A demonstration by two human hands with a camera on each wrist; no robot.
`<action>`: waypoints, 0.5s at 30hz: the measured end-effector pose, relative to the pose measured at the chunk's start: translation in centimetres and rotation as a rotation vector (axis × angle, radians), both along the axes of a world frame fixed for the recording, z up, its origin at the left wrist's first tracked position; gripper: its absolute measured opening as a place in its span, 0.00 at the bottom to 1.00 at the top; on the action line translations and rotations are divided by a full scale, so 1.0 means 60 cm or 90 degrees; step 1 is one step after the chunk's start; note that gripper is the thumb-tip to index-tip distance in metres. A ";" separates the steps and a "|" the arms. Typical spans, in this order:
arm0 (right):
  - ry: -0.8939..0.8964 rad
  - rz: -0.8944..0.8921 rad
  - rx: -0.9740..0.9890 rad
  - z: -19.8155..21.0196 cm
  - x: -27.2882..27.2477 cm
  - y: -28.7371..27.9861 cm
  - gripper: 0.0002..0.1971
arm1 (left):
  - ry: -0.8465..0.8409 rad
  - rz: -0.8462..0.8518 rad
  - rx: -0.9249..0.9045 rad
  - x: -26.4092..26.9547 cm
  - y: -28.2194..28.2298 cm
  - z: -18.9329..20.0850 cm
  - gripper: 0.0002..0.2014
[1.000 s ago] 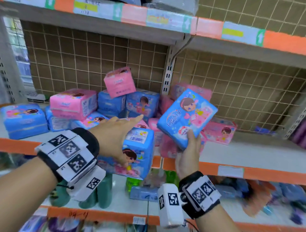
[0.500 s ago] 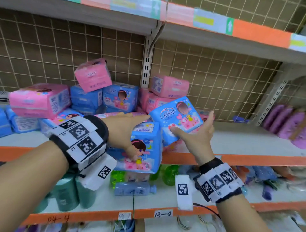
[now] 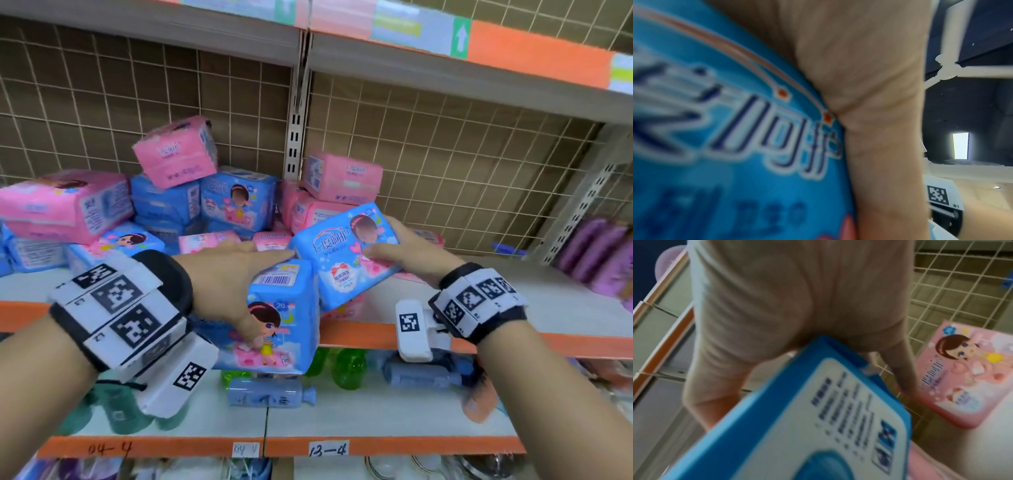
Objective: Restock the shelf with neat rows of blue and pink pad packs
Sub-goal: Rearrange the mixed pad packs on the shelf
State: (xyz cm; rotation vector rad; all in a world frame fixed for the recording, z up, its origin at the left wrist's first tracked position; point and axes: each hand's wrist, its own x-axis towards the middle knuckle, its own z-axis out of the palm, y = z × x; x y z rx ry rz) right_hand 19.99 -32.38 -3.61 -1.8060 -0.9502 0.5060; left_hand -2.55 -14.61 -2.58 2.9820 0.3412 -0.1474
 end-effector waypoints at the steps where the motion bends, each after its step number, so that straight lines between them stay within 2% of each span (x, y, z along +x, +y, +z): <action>1: 0.025 0.014 0.030 -0.007 0.003 0.002 0.25 | 0.001 0.004 -0.002 0.000 -0.004 0.000 0.61; 4: 0.084 0.027 0.091 -0.019 0.006 0.004 0.28 | 0.005 0.025 -0.011 0.000 -0.010 0.000 0.61; 9: 0.135 0.034 0.218 -0.040 -0.002 -0.004 0.45 | 0.015 0.070 0.040 -0.014 -0.032 -0.001 0.60; 13: 0.056 -0.015 0.301 -0.071 -0.019 -0.013 0.54 | 0.049 0.074 0.054 -0.036 -0.064 -0.010 0.59; 15: -0.003 -0.049 0.314 -0.086 -0.038 -0.011 0.52 | 0.058 0.068 0.047 -0.036 -0.082 -0.015 0.59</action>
